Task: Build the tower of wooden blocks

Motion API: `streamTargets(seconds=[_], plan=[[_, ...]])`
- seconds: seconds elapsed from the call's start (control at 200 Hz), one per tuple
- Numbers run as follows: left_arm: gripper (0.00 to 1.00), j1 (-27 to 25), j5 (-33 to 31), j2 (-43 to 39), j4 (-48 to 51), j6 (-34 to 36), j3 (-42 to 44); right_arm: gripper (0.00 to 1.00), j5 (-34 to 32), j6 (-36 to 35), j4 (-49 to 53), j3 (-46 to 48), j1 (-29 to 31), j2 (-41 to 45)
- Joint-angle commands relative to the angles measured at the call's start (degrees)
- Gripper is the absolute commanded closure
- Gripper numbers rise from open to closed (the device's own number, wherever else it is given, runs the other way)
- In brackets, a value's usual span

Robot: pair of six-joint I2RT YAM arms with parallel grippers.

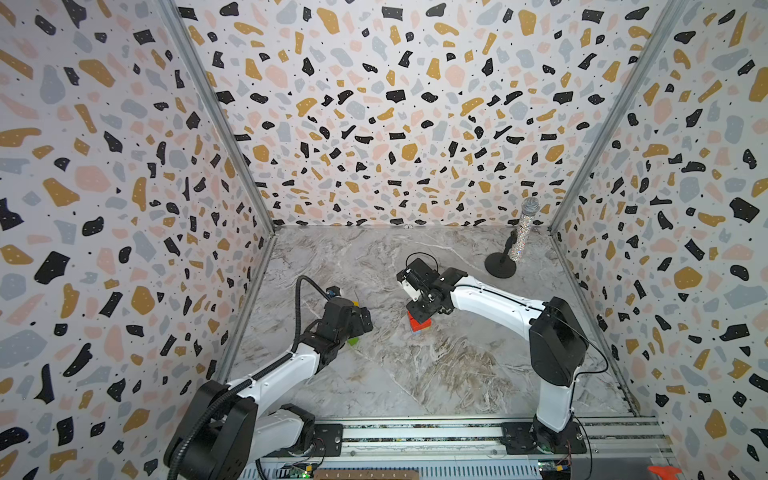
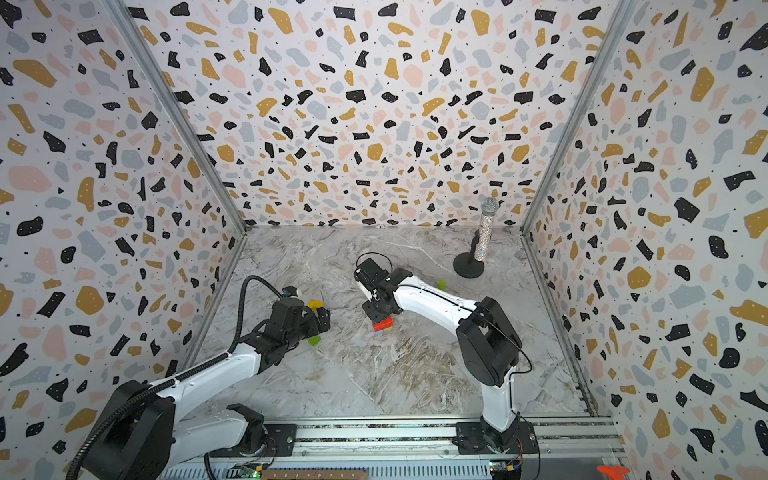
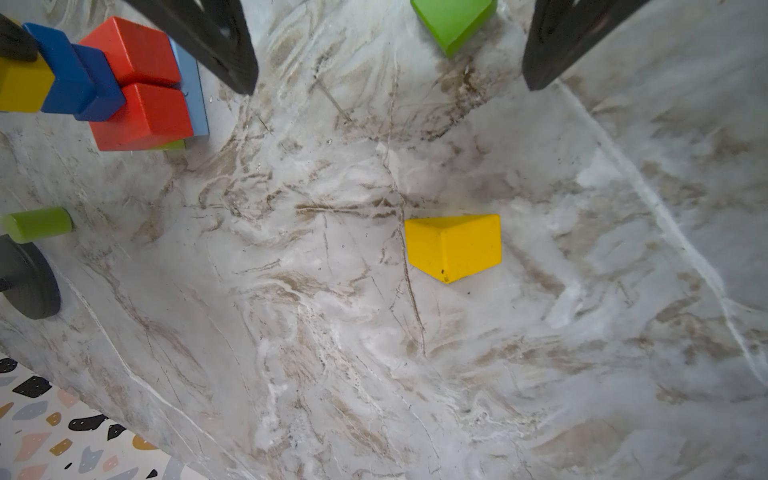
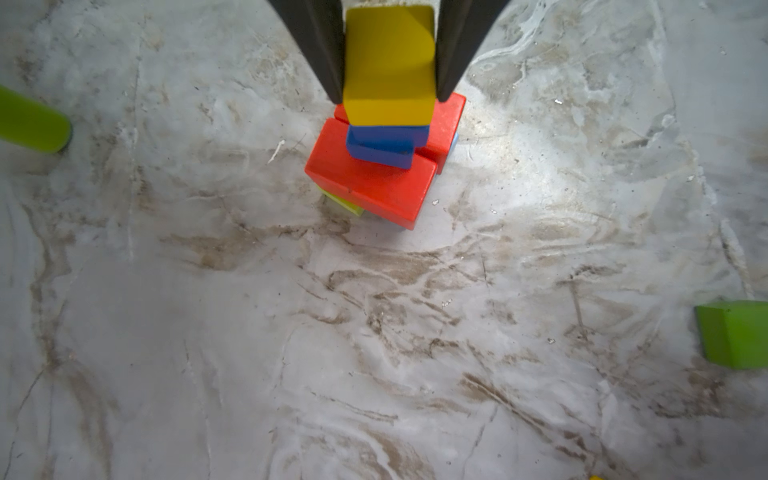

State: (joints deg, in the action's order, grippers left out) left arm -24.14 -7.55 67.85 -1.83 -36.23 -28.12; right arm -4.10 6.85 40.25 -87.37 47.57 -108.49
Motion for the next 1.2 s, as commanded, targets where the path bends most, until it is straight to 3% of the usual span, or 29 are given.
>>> streamTargets(seconds=[0.0,0.275,0.601,0.931,1.196], plan=[[0.0,-0.2,-0.4,-0.6,-1.9,0.3,0.4,0.61,-0.3,0.7,0.6,-1.3,-0.2,-0.3],[0.0,-0.2,-0.4,-0.6,-1.9,0.3,0.4,0.59,-0.7,0.8,0.7,-1.7,-0.2,-0.2],[0.0,-0.1,-0.5,-1.4,-0.2,0.4,-0.7,0.45,-1.5,0.9,0.9,-3.3,-0.1,1.3],[0.0,0.1,-3.5,-5.6,10.3,-0.1,-8.0,0.43,-2.0,1.1,3.4,-6.6,0.4,4.4],[0.0,5.5,-1.2,-12.0,17.2,1.1,-11.1,0.44,-2.9,1.4,6.4,-11.5,3.7,3.6]])
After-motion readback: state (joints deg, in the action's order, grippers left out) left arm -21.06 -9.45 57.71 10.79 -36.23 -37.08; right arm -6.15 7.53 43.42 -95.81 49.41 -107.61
